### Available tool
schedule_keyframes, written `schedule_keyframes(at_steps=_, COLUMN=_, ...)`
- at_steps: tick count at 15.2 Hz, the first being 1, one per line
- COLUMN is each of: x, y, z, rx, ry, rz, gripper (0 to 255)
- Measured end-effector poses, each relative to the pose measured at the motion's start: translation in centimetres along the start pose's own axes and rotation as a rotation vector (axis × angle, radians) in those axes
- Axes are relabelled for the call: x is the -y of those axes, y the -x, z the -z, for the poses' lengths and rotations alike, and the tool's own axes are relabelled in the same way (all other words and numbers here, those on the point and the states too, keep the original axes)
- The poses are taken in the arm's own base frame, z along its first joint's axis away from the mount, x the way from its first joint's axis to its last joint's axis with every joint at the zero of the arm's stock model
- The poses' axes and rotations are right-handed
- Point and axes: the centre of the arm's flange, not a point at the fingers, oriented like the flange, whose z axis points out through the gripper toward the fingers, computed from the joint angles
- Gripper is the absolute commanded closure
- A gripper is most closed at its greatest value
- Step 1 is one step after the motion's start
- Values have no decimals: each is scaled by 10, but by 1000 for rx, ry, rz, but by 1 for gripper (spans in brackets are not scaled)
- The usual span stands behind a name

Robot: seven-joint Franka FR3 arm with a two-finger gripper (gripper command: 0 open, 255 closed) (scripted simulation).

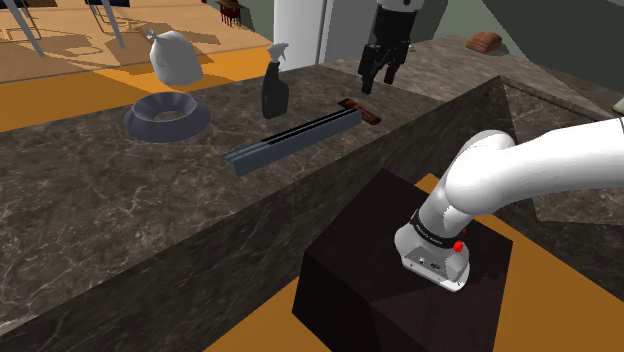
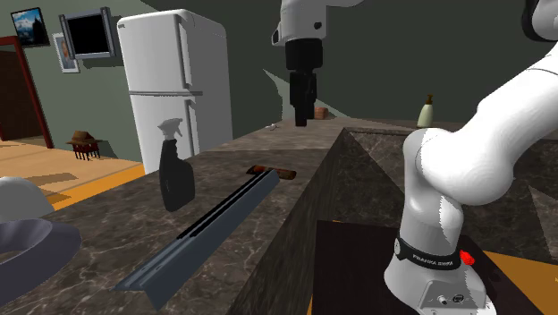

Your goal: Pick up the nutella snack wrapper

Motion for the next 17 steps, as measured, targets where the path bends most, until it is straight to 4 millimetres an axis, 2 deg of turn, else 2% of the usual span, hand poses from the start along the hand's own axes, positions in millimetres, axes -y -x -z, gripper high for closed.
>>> schedule_keyframes(at_steps=2, x=-4, y=-2, z=-2, rx=-1, ry=-1, rz=-1, gripper=0)
schedule_keyframes(at_steps=4, x=-18, y=-12, z=-14, rx=-3, ry=-2, rz=-5, gripper=0)
schedule_keyframes(at_steps=9, x=-61, y=-43, z=-46, rx=-11, ry=-8, rz=-14, gripper=0)
schedule_keyframes(at_steps=14, x=-113, y=-73, z=-82, rx=-20, ry=-13, rz=-24, gripper=0)
schedule_keyframes(at_steps=17, x=-136, y=-94, z=-105, rx=-26, ry=-16, rz=-29, gripper=0)
